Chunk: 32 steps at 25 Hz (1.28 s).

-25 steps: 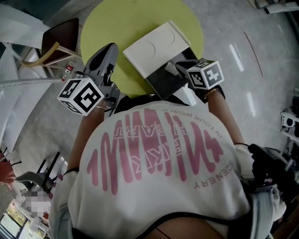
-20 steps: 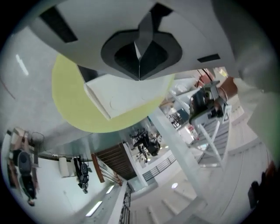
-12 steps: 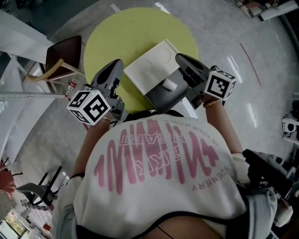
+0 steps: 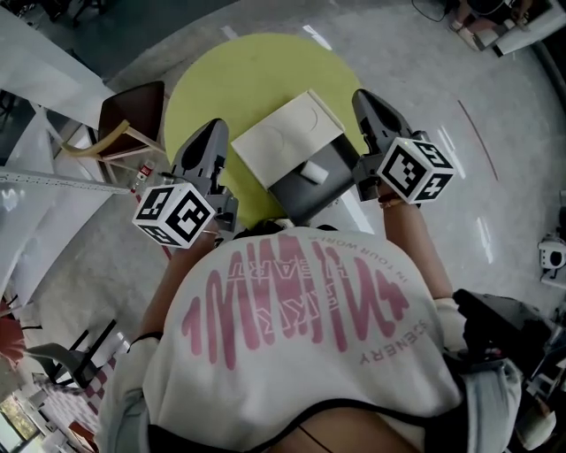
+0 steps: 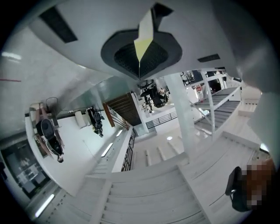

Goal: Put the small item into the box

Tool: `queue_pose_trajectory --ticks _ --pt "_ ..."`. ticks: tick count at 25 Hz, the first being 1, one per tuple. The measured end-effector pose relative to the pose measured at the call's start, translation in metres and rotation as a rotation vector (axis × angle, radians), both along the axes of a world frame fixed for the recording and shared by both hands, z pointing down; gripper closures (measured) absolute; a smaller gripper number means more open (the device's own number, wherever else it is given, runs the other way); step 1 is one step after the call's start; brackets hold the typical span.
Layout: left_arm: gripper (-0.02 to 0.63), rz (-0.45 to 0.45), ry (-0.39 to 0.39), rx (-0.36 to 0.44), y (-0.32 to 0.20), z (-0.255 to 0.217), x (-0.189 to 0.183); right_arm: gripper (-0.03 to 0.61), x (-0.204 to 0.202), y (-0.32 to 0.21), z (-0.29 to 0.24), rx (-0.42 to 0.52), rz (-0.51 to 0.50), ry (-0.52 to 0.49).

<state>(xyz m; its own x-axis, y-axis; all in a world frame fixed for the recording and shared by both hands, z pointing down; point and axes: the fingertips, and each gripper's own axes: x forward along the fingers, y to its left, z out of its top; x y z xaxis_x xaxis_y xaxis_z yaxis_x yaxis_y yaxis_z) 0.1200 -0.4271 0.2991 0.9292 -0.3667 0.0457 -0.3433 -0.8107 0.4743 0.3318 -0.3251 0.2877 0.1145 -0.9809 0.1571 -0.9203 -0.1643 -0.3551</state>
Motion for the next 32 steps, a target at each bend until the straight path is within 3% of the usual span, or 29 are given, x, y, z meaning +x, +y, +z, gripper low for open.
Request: queue_pose_trajectory --ticks 8,14,22,32 --pt "0.607 -0.095 0.008 0.0 0.056 -0.01 -0.012 0.571 -0.015 0.041 -0.001 -0.079 -0.085 0.152" --pt "0.607 -0.146 0.02 0.016 0.112 -0.02 -0.023 0.572 -0.012 0.089 -0.006 -0.079 -0.105 0.145" --pt "0.607 -0.19 0.015 0.024 0.182 -0.016 -0.039 0.572 -0.039 0.149 0.005 -0.102 -0.174 0.135" --pt "0.607 -0.241 -0.021 -0.017 0.259 0.009 -0.07 0.572 -0.067 0.232 0.031 -0.146 -0.217 0.144"
